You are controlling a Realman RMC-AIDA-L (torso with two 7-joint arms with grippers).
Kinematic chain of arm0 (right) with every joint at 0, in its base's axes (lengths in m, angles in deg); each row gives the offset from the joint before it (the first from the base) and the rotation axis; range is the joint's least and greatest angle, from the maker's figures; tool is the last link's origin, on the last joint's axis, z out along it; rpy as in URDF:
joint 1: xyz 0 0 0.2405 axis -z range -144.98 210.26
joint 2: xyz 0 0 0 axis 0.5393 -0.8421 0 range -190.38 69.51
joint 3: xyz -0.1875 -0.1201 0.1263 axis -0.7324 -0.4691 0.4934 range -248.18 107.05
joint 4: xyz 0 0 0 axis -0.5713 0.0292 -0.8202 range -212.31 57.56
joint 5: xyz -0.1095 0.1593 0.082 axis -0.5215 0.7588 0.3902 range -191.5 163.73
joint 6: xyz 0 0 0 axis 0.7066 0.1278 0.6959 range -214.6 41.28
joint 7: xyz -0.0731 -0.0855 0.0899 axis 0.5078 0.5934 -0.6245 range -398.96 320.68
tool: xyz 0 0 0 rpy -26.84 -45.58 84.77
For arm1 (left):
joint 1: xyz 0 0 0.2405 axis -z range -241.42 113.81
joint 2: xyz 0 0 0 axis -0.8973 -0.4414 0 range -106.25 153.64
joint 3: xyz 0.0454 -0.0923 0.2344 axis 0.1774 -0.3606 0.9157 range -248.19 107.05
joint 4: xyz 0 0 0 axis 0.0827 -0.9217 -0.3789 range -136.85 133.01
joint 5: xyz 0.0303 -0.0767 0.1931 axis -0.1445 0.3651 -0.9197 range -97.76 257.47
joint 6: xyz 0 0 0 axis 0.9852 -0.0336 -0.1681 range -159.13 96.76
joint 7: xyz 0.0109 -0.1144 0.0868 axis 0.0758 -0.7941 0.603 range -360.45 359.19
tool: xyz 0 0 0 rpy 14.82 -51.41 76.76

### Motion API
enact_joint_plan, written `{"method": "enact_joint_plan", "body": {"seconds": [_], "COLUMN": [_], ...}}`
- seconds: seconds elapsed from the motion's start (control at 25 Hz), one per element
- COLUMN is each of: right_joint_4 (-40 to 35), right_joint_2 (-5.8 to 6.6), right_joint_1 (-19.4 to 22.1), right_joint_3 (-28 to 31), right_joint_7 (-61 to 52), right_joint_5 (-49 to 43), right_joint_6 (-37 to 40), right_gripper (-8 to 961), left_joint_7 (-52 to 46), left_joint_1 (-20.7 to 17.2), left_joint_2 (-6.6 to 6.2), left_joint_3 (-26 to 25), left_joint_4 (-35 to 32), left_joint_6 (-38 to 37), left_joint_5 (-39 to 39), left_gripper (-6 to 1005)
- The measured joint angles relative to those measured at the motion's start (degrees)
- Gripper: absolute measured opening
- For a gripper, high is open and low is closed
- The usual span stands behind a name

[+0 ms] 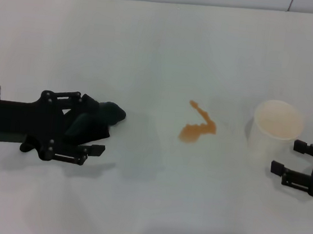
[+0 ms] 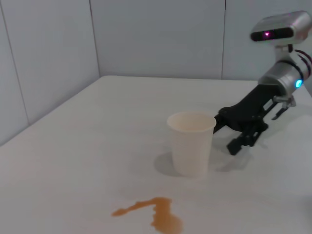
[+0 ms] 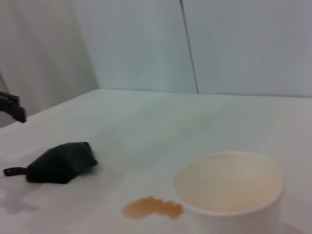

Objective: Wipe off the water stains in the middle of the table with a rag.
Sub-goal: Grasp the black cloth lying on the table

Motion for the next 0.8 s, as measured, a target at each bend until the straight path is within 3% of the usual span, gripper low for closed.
{"method": "enact_joint_plan", "body": {"seconds": [0.48,0.64,0.8], "right_joint_4": [-9.02,-11.32,-14.86], "right_joint_2": [-0.49,-0.63,-0.61], "right_joint_1": [6.61,6.66,5.55], "right_joint_3": [1.77,4.48,4.01], "right_joint_7": [-2.8,-4.04,-6.72], "right_joint_5": [0.04,0.82,0.76], "right_joint_6": [10.11,16.12,16.73], "right_gripper": [861,860,859], "left_joint_7": [0.05,-0.04,-0.2], "left_joint_1": [-0.01,0.03,0.27], "left_joint_2": [0.0,-0.06,-0.09], "left_joint_3": [0.03,0.03,0.03], "left_joint_4": [0.0,0.0,0.0], "left_joint_6": [0.09,0.23,0.39], "left_joint_5": [0.41,0.41,0.42], "left_gripper": [862,861,861]}}
